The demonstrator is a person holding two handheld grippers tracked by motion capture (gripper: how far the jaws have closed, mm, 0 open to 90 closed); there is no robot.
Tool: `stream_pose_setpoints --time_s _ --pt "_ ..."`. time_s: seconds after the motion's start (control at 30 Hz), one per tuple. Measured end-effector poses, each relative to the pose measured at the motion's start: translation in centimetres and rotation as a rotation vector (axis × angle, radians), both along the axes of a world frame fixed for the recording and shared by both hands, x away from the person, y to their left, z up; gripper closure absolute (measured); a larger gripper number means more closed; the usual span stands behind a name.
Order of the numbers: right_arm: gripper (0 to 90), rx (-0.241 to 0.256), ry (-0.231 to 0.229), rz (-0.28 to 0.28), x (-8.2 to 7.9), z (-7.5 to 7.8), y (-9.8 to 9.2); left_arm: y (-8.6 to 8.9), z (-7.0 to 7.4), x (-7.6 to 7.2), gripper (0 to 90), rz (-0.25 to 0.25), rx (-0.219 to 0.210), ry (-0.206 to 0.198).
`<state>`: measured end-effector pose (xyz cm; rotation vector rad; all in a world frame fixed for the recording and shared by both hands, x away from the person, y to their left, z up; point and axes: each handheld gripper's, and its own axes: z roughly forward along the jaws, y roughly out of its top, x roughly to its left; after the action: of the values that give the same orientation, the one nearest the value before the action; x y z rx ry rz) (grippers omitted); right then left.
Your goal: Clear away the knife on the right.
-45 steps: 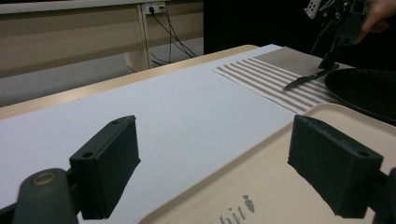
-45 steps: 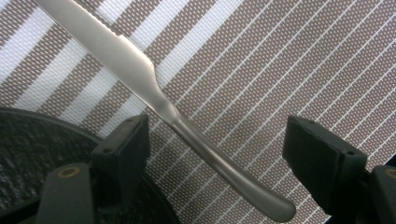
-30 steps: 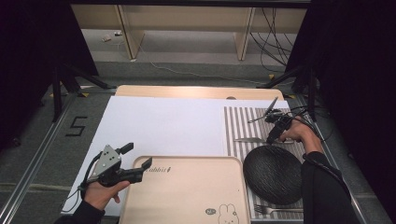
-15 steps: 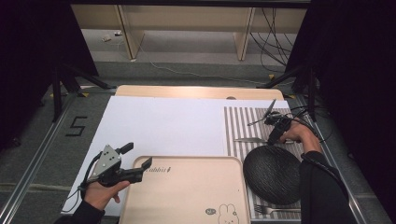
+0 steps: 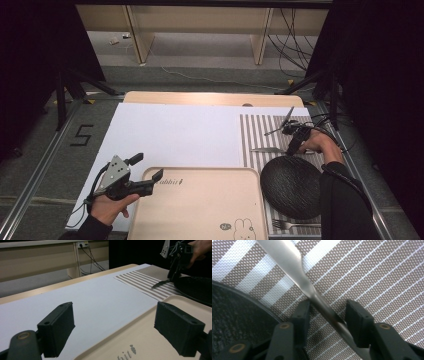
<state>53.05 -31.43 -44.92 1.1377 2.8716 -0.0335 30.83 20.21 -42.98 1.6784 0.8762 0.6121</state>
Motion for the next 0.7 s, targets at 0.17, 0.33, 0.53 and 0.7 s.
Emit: stream_pose_setpoints --time_s 0.17,0.33,0.53,0.7 --pt "61.3 -0.009 0.003 0.020 -0.03 0.05 0.28 -0.04 0.00 -0.02 15.8 -0.001 -0.001 0.000" --pt "67.5 0.007 0.010 0.034 -0.17 0.04 0.35 -0.03 0.00 -0.02 15.8 -0.001 0.000 0.000" --pt "73.0 0.008 0.011 0.057 -0.34 0.09 0.50 -0.01 -0.02 -0.02 15.8 -0.002 0.000 0.001" --pt "76.9 0.009 0.001 0.089 -0.42 0.04 0.55 -0.02 -0.02 -0.03 15.8 -0.003 -0.002 0.001"
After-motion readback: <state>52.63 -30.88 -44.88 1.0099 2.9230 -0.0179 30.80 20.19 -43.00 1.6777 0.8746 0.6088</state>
